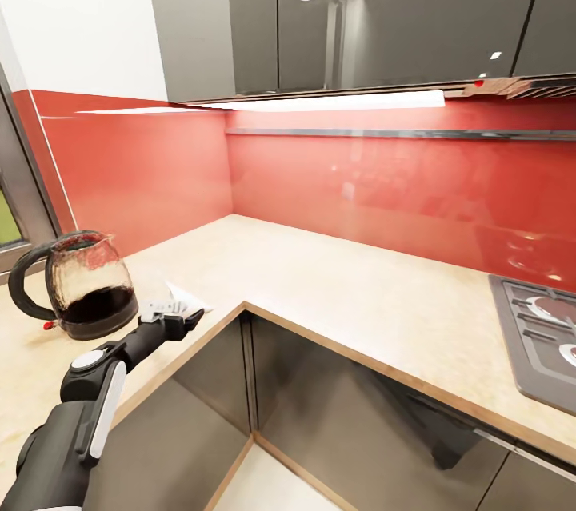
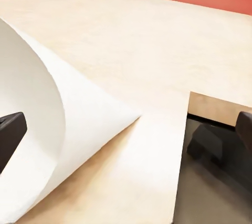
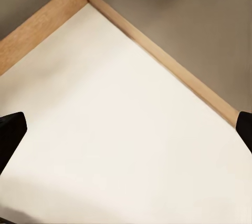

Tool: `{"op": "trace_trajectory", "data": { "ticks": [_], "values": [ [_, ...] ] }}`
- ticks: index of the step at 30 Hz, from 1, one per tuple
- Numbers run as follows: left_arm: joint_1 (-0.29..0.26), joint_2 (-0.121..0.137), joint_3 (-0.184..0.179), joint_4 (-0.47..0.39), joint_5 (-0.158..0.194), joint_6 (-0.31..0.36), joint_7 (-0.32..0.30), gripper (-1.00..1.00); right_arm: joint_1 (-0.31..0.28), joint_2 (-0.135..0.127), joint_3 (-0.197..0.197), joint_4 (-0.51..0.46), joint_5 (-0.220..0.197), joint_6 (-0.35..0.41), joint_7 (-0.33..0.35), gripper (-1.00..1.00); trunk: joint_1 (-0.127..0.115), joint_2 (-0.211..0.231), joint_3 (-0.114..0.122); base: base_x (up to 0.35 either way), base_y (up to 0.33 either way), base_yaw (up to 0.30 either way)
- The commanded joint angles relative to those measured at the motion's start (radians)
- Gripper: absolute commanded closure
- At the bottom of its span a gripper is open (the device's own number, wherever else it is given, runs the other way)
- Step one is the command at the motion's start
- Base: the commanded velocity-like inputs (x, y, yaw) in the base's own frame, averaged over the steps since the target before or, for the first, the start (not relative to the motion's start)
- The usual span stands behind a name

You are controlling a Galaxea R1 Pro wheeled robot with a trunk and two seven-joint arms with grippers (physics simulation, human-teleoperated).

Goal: Set up a coffee station on the kitchen countertop: keep the coffee maker on the countertop, move the bottle of coffee from the kitchen shelf to the counter next to the coffee maker, place a paper coffee filter on top of the coffee maker, put the saucer next to the coffee maker with the coffee cup on the saucer, and place the electric kettle next to the coffee maker.

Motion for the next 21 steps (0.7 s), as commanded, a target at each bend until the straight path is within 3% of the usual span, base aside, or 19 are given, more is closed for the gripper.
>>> {"op": "trace_trajectory", "data": {
  "ticks": [1,21],
  "values": [
    [-0.001,0.0,0.002,-0.001,0.001,0.007,-0.005,-1.0,-0.001,-0.001,0.002,0.0,0.008,-0.004,-0.002,-1.0,0.0,-0.001,-0.001,0.144,0.0,0.0],
    [-0.001,0.0,0.002,-0.001,0.0,0.007,-0.005,-1.0,-0.001,-0.001,0.002,0.0,0.009,-0.004,-0.002,-1.0,0.0,-0.001,-0.001,0.038,-0.028,0.0]
  ]
}}
